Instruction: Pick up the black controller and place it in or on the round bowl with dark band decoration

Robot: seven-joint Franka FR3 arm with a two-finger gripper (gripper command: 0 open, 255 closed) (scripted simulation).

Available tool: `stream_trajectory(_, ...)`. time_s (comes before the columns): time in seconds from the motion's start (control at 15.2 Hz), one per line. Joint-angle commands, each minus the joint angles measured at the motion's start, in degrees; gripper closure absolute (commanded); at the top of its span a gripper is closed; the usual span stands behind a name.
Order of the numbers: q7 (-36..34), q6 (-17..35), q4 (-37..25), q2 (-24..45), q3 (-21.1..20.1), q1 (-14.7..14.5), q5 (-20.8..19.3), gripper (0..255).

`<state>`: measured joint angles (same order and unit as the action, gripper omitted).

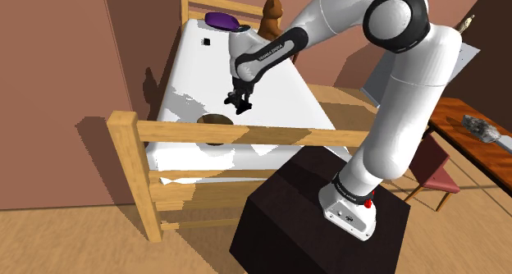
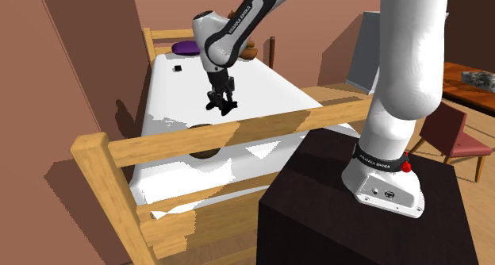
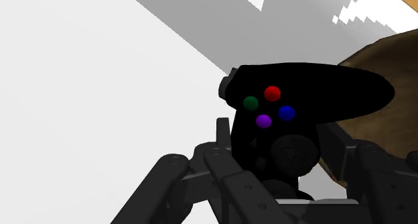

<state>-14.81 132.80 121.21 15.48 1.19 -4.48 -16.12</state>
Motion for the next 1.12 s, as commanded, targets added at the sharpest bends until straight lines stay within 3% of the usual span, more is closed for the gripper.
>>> stream_trajectory(0.0,-2.75,-1.21,-1.38,0.78,-1.1,-1.87,0.12,255)
stream_trajectory(0.4,-10.22,-5.51,-8.07,4.85,-4.17,-7.41,0.55,255)
stream_trajectory(1.06,-12.06,0.33,-7.33,10.11,-3.52,-7.7,-0.91,255)
